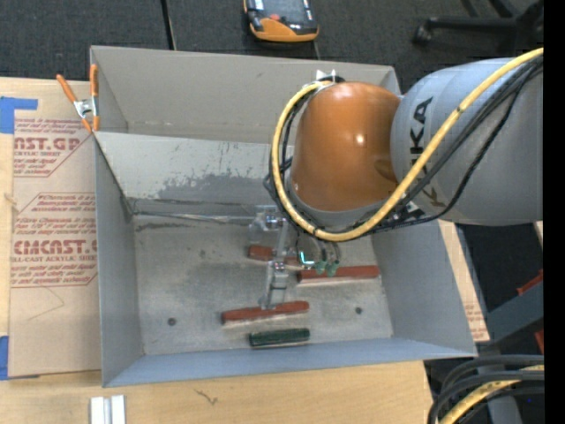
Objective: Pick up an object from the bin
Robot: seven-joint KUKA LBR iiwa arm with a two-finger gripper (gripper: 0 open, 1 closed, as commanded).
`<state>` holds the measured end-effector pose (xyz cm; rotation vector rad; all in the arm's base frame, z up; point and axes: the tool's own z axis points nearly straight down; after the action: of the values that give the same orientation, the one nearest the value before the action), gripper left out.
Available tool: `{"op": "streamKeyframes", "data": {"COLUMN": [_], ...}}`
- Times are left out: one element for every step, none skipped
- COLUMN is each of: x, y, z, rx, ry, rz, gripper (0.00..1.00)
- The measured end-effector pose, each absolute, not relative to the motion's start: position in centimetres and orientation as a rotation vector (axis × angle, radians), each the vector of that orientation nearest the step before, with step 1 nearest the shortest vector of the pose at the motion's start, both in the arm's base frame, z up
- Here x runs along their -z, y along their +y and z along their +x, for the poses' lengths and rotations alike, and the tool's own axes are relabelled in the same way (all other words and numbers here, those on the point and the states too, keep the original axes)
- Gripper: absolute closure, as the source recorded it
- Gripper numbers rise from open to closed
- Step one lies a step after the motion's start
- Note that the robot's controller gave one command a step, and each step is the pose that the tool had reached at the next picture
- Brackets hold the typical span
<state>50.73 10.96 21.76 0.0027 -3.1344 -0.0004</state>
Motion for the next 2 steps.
{"op": "streamKeyframes", "data": {"x": [-22.2,-15.0], "y": [10.9,9.9], "z": [50.9,49.7], "rx": [0.002,0.003], "ry": [-3.143,-3.147], "rz": [0.0,-0.02], "gripper": [0.0,0.0]}}
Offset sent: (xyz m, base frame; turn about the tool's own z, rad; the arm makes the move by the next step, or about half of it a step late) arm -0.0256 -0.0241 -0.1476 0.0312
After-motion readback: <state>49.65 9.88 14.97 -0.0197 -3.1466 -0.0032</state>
